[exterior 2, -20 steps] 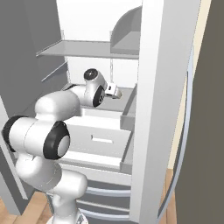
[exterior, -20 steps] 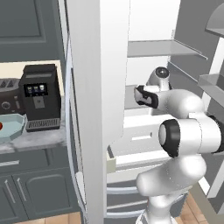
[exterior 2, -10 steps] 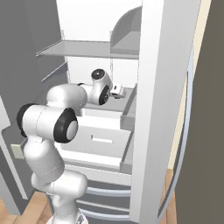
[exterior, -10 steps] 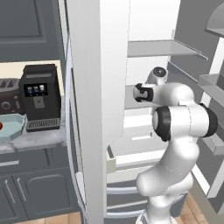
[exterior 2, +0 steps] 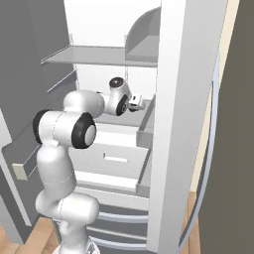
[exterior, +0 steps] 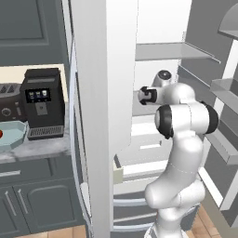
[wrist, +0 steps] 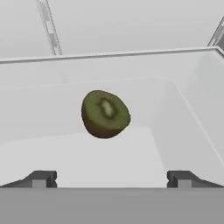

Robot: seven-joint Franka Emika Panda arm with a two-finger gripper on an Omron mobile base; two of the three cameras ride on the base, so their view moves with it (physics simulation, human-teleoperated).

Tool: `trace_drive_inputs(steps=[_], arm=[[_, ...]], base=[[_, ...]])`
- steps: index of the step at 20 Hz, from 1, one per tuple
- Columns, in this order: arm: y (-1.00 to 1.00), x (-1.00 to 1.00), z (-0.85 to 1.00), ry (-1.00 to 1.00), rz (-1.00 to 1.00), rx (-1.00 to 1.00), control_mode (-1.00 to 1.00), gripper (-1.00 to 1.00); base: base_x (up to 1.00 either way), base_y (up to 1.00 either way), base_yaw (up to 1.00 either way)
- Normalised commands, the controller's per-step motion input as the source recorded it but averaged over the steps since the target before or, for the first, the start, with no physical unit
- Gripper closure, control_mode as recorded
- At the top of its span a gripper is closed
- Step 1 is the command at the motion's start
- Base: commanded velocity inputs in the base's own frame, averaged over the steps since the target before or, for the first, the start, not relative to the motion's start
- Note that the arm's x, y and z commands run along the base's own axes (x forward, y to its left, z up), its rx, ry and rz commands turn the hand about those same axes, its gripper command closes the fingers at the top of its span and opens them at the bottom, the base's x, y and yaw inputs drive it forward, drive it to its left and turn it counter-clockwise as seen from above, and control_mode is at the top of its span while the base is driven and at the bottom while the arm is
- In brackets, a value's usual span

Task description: Pick the apple and kiwi from the fridge and place them inside the tupperware on the counter.

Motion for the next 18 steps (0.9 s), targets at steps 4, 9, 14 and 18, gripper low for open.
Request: trace_drive_inputs(steps=[4, 9, 14, 18], arm=[[0.00, 0.43, -0.25, 0.05, 0.00, 0.00, -1.00, -1.00], [0.00, 0.46, -0.25, 0.03, 0.00, 0.00, -1.00, -1.00], [0.00, 0.50, -0.21, 0.04, 0.00, 0.00, -1.00, -1.00], [-0.02, 0.46, -0.21, 0.04, 0.00, 0.00, -1.00, -1.00]], base=[[0.00, 0.00, 0.00], [0.00, 0.00, 0.00], [0.00, 0.00, 0.00], [0.00, 0.00, 0.00]])
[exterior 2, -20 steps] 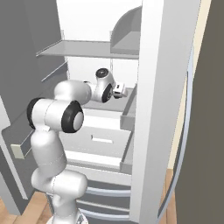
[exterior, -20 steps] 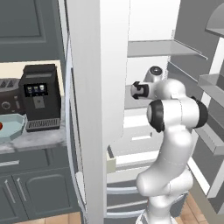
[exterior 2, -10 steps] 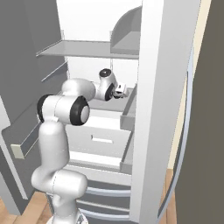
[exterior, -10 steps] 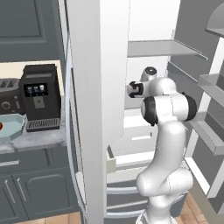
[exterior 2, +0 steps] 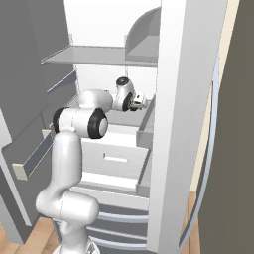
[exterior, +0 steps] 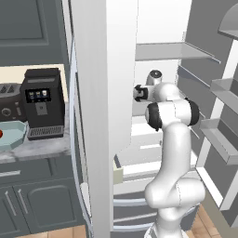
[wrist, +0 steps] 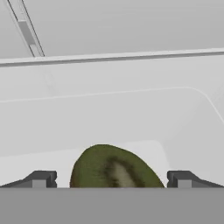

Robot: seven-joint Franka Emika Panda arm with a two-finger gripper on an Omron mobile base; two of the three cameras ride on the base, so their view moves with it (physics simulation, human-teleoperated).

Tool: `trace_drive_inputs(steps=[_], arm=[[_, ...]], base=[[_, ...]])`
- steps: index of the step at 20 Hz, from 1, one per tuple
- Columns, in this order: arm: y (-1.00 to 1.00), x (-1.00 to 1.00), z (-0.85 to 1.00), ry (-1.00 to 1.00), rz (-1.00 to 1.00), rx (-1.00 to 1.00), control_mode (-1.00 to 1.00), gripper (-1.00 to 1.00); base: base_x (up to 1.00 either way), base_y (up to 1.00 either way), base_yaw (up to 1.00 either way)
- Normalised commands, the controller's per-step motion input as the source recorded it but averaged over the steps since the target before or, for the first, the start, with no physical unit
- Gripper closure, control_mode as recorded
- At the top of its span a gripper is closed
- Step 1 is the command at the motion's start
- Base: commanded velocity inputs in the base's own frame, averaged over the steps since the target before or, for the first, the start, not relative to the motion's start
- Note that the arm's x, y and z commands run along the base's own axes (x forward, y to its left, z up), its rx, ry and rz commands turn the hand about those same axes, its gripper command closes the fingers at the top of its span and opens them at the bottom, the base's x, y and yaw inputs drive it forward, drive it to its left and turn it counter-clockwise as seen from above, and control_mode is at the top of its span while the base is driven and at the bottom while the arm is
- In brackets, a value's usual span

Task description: Pick the apple and kiwi from the fridge and place them inside the tupperware on the counter.

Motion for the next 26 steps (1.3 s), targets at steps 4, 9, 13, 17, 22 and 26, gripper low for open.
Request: trace_drive_inputs(steps=[4, 9, 13, 17, 22, 26], arm=[[-0.03, 0.32, -0.31, 0.07, 0.00, 0.00, -1.00, -1.00], [0.00, 0.00, -0.76, 0.15, -0.01, 0.00, -1.00, 1.00], [0.00, -0.06, -1.00, 0.10, -0.01, -0.01, -1.00, 1.00], [0.00, -0.13, -0.94, -0.09, 0.00, -0.02, -1.00, 1.00], [0.01, -0.57, -1.00, -0.32, 0.00, -0.03, -1.00, 1.00], [0.09, -0.42, -0.80, -0.31, -0.01, -0.01, -1.00, 1.00]], base=[[0.00, 0.00, 0.00], [0.00, 0.00, 0.00], [0.00, 0.00, 0.00], [0.00, 0.00, 0.00], [0.00, 0.00, 0.00], [0.00, 0.00, 0.00]])
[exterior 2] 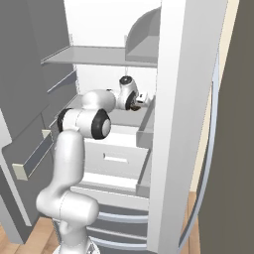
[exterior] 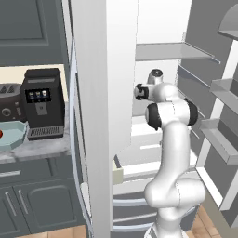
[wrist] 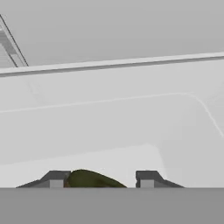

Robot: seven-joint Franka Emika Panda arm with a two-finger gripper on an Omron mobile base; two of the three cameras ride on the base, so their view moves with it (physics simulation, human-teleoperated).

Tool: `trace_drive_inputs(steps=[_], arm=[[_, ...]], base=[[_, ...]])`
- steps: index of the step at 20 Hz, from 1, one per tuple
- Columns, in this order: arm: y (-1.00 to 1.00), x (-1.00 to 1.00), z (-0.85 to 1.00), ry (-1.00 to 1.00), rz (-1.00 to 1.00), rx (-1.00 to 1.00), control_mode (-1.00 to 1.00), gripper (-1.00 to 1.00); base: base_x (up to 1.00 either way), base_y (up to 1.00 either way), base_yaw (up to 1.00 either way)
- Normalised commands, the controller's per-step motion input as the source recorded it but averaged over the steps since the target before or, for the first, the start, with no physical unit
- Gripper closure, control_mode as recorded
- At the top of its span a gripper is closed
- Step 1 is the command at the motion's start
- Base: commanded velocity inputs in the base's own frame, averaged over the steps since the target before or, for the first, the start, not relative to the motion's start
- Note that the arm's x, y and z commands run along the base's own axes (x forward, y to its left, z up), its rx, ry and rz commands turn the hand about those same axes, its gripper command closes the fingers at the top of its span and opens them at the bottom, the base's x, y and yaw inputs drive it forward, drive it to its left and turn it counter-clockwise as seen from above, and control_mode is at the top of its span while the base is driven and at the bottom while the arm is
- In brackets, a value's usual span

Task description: Pick the apple and kiwi from the fridge and place them inside the tupperware on the counter.

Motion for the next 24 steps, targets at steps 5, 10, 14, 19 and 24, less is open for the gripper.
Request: trace_drive_inputs(steps=[5, 10, 14, 19, 24], arm=[[0.00, -0.89, 0.23, -0.03, -0.03, 0.02, -1.00, 1.00], [0.05, -1.00, 0.58, 0.22, 0.00, 0.02, -1.00, 1.00], [0.26, -0.99, 0.40, 0.07, 0.00, 0.00, -1.00, 1.00], [0.25, -1.00, 0.64, 0.00, 0.00, 0.00, -1.00, 1.00], [0.15, -1.00, 0.55, 0.00, 0.00, 0.00, -1.00, 1.00]], base=[[0.00, 0.00, 0.00], [0.00, 0.00, 0.00], [0.00, 0.00, 0.00], [0.00, 0.00, 0.00], [0.00, 0.00, 0.00]])
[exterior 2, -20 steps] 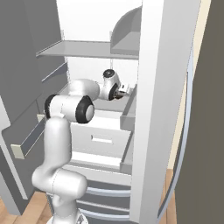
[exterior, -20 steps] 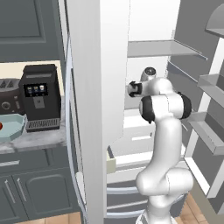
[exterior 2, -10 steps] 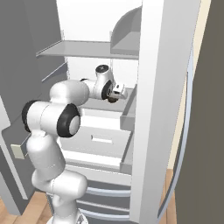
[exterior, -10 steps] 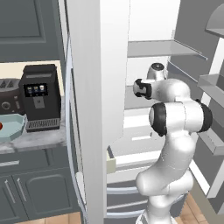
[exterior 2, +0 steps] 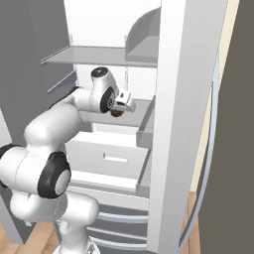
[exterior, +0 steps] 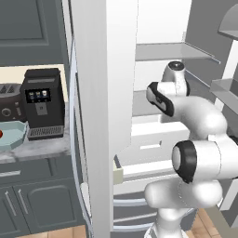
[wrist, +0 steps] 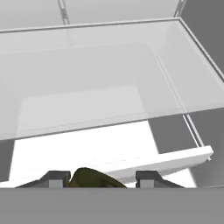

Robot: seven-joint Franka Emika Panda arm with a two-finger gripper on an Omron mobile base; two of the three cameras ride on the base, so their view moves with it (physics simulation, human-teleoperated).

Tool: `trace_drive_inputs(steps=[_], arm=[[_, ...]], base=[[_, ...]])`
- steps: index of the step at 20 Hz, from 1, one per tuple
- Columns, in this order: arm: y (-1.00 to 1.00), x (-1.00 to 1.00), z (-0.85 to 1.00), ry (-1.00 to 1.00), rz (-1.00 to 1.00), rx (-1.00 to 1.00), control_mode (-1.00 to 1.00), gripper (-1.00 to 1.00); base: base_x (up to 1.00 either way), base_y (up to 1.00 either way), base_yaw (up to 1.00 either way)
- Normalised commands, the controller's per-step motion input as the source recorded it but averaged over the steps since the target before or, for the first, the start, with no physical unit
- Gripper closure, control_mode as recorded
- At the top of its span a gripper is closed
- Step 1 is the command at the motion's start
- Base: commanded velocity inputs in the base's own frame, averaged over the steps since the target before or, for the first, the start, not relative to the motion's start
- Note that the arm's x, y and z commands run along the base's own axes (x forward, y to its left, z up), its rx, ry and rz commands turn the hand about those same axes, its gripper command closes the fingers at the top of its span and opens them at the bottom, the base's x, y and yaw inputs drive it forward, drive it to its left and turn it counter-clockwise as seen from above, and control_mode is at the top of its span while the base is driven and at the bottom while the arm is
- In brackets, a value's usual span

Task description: Pick the apple and kiwi from the fridge and place them inside the tupperware on the counter.

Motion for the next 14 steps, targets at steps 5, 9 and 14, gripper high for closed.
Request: trace_drive_inputs(steps=[5, 9, 14], arm=[[0.05, -1.00, 0.49, 0.00, 0.00, 0.00, -1.00, 1.00], [0.06, -0.91, 0.56, 0.00, 0.03, 0.00, -1.00, 1.00], [0.09, -0.77, 0.54, 0.00, 0.08, 0.00, -1.00, 1.00]], base=[[0.00, 0.00, 0.00], [0.00, 0.00, 0.00], [0.00, 0.00, 0.00]])
